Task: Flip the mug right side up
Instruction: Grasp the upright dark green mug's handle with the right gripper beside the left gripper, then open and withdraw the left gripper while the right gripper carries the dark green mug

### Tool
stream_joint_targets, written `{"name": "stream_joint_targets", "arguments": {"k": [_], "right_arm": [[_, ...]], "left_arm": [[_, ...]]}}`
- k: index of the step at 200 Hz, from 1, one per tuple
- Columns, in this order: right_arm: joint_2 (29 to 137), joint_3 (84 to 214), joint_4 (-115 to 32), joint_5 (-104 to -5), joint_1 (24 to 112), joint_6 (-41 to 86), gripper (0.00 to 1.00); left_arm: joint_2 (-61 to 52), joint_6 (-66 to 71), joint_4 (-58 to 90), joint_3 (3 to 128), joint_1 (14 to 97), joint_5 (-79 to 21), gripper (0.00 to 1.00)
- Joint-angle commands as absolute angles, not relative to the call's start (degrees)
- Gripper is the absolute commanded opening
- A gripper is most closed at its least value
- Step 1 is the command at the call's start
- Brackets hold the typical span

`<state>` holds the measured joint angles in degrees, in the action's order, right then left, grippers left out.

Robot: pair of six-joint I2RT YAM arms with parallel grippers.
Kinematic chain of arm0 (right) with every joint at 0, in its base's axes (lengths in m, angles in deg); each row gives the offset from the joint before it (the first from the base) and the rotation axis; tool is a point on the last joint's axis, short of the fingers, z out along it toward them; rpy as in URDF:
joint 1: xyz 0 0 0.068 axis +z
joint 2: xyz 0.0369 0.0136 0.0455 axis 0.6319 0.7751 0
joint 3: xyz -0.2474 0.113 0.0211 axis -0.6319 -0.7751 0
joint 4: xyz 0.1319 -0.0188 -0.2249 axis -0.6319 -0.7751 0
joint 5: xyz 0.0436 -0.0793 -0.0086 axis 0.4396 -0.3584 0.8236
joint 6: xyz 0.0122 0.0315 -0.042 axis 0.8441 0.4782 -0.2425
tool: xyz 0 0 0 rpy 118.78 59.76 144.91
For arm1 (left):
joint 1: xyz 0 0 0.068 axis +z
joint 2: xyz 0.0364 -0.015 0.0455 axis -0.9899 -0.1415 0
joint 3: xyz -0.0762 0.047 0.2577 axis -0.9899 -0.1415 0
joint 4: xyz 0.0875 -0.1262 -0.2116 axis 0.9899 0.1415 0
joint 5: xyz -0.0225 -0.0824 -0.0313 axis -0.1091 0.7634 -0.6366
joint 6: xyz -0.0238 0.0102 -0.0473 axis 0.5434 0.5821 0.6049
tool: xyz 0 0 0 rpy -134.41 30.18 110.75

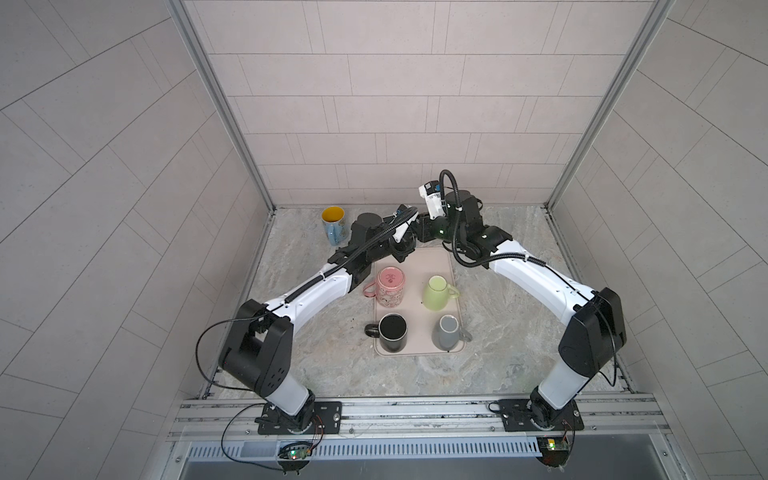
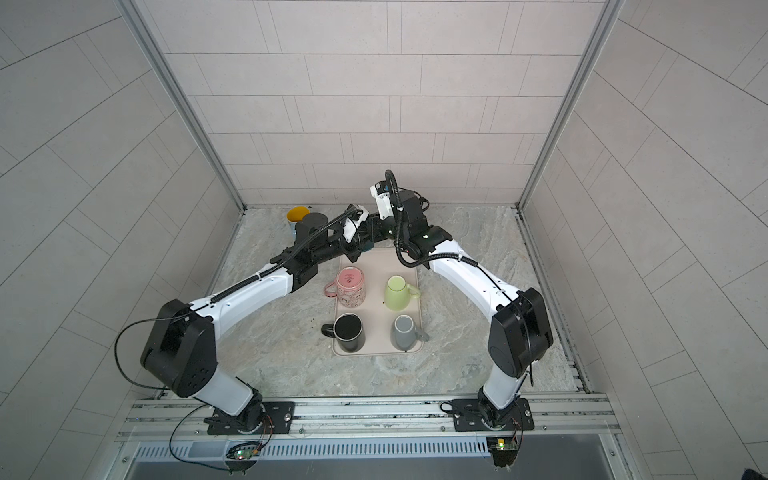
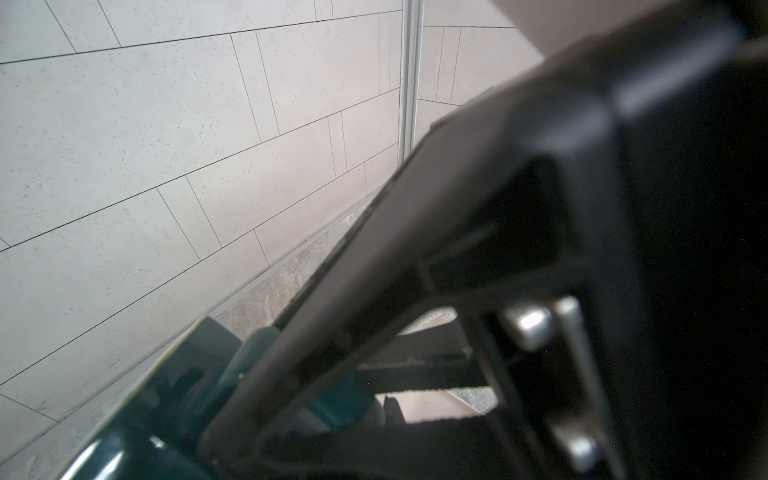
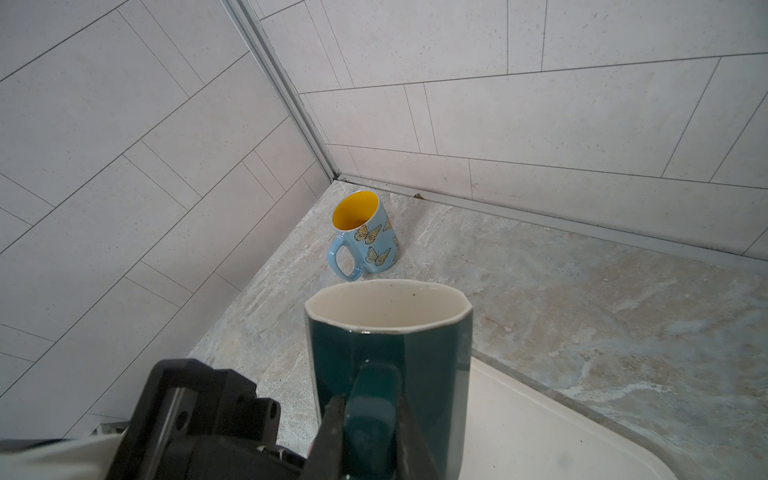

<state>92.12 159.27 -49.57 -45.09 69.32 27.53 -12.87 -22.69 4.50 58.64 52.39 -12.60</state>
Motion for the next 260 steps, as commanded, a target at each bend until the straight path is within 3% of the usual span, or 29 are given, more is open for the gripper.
{"name": "stream_joint_targets", "arguments": {"k": [1, 65, 81, 173, 260], "right_arm": [[92.05, 157.79, -51.47, -47.69, 69.15, 27.52, 0.00], [91.63, 157.55, -51.25, -48.92, 69.04, 27.62, 0.00], [91.32, 157.20, -50.63, -49.14, 69.01, 27.95, 0.00], [89.91, 155.18, -48.35, -51.84, 67.38, 28.19, 0.00], [86.68, 147.77, -36.88, -54.05, 57.48, 29.35, 0.00]], "left_arm": [[-8.75, -24.62, -4.72, 60.48, 51.94, -12.44, 0.04], [-8.43, -25.10, -4.04, 60.32, 51.92, -14.05, 0.16], [-8.28, -25.28, -4.26, 60.00, 52.00, -14.25, 0.24], [-6.97, -26.21, -4.05, 58.34, 51.95, -15.01, 0.25], [-6.26, -26.10, -0.94, 58.20, 52.16, -24.09, 0.24]]}}
